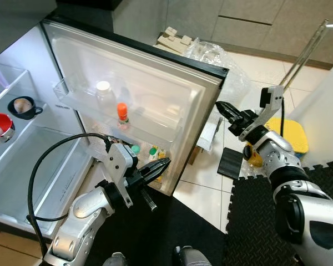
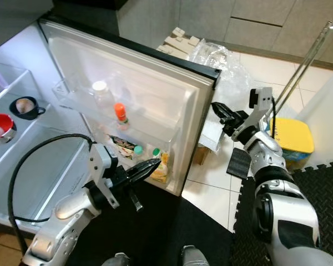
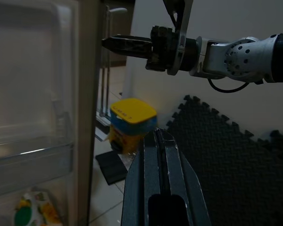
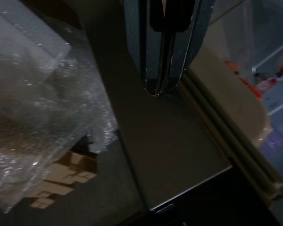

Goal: Restocking fridge

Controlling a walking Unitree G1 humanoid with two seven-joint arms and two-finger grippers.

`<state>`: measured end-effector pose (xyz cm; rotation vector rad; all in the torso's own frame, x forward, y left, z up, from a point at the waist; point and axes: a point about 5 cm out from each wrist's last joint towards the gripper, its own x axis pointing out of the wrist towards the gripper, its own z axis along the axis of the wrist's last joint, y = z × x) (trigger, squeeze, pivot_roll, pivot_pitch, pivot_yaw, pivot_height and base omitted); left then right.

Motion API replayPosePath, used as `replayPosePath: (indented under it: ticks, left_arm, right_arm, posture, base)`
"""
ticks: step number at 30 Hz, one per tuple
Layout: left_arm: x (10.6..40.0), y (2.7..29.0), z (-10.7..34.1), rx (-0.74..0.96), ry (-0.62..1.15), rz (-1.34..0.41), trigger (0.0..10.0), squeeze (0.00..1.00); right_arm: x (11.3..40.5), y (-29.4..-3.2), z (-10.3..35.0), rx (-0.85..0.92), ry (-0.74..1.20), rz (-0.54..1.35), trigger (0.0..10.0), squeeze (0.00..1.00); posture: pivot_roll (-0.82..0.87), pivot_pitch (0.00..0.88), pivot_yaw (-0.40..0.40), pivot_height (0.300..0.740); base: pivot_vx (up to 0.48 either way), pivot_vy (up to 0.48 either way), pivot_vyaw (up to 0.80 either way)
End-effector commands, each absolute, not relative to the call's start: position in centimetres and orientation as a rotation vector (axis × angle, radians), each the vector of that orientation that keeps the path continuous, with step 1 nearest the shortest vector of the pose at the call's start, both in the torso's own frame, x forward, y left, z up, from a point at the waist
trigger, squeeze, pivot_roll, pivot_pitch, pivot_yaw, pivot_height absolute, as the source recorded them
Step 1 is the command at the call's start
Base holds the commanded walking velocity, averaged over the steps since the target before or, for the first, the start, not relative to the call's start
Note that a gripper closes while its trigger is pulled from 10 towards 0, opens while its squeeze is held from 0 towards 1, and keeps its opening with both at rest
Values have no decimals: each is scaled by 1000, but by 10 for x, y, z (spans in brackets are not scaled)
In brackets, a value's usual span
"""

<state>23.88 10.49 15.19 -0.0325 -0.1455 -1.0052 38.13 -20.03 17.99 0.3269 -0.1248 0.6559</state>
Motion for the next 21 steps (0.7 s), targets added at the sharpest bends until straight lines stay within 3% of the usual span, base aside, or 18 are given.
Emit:
replayPosePath:
  ticks: [1,6,10,18,21]
  left_arm:
    - [234,106,152,-31,-130,-1026,10000,0]
    - [231,106,152,-34,-119,-1040,10000,0]
    - [229,106,151,-36,-105,-1046,10000,0]
    - [227,112,147,-34,-79,-1030,10000,0]
    - [232,121,142,-12,-75,-947,10000,0]
  right_arm:
    - [378,-181,177,326,-105,798,10000,0]
    - [372,-165,174,360,-87,945,10000,0]
    - [349,-144,167,422,-13,1256,10000,0]
    - [344,-150,163,463,17,1270,10000,0]
    - [340,-159,176,564,-48,1272,10000,0]
  posture:
    - [-48,195,-37,740]
    - [-46,193,-39,740]
    - [-44,187,-41,740]
    - [-44,180,-43,740]
    - [-44,177,-43,740]
  base:
    - [0,0,0]
    - [0,0,0]
    - [0,0,0]
    - [0,0,0]
    - [0,0,0]
